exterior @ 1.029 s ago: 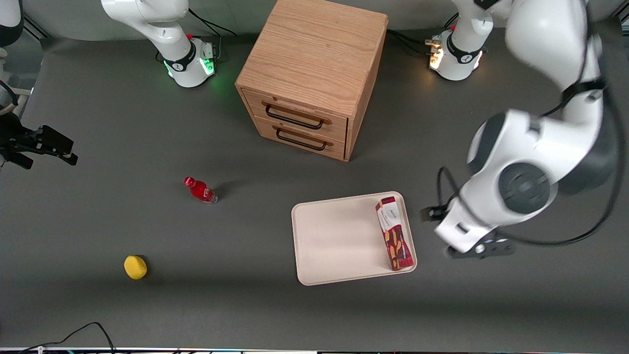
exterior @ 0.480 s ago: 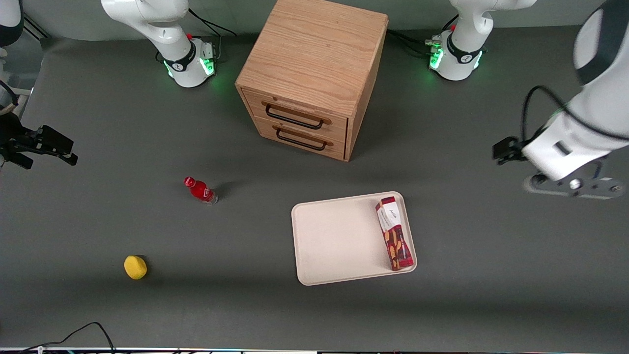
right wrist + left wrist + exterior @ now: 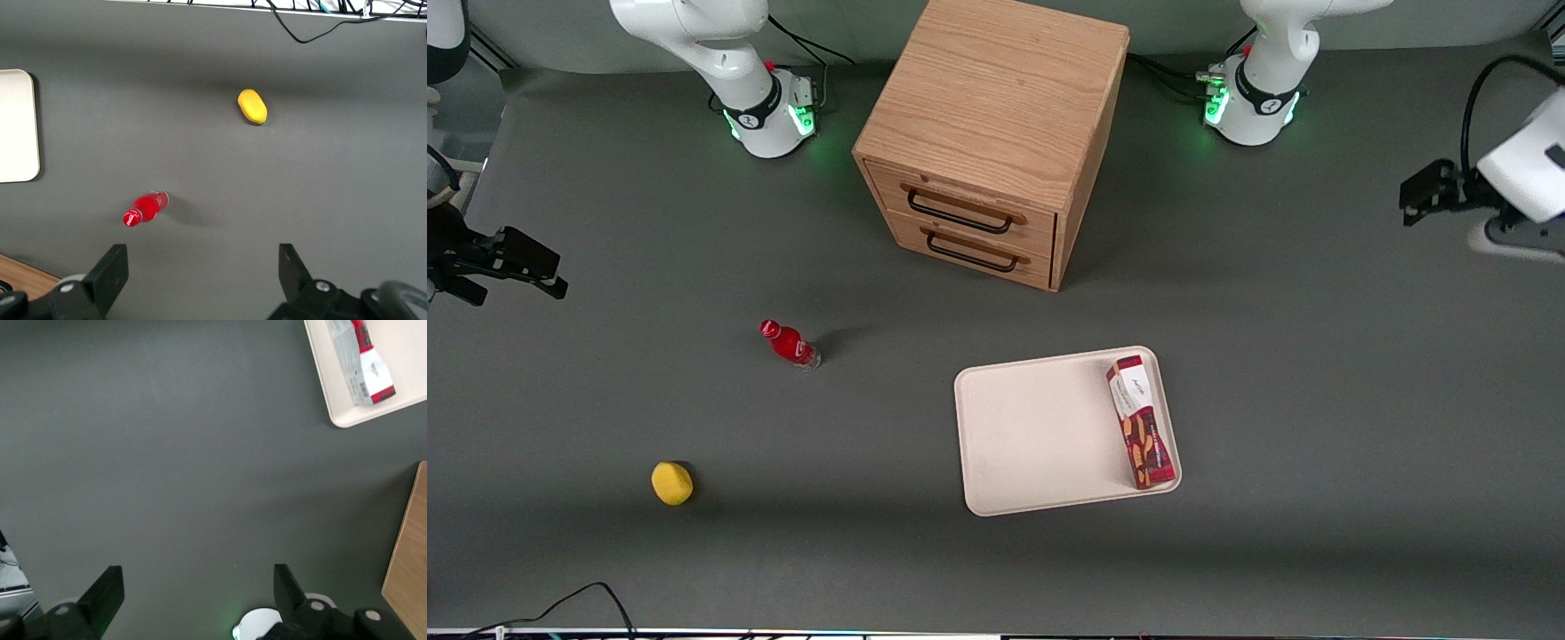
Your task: Place red cookie box on tray
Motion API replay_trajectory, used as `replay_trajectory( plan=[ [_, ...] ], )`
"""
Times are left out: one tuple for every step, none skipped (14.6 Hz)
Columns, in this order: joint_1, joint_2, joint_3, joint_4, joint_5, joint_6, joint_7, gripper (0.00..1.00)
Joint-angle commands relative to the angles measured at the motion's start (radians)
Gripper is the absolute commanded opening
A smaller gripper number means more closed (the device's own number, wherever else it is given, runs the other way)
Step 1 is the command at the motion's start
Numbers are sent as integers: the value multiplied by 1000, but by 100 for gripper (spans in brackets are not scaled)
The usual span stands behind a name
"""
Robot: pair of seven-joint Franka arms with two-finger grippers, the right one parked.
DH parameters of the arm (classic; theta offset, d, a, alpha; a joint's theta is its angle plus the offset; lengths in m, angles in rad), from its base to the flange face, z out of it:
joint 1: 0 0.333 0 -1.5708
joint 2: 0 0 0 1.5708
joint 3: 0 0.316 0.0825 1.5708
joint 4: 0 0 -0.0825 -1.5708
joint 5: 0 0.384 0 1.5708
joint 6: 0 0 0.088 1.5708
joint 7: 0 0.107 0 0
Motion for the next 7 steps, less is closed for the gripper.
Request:
replay_trajectory(
  plan=[
    [7, -101, 20, -96, -13, 5, 94, 100],
    [9, -102, 25, -90, -12, -1, 122, 100],
    [9, -102, 34, -87, -12, -3, 125, 100],
    [9, -102, 35, -87, -13, 0, 116, 100],
    [9, -101, 35, -83, -13, 2, 114, 100],
    [9, -101, 35, -83, -15, 2, 116, 100],
    [9, -101, 35, -83, -15, 0, 116, 100]
  ],
)
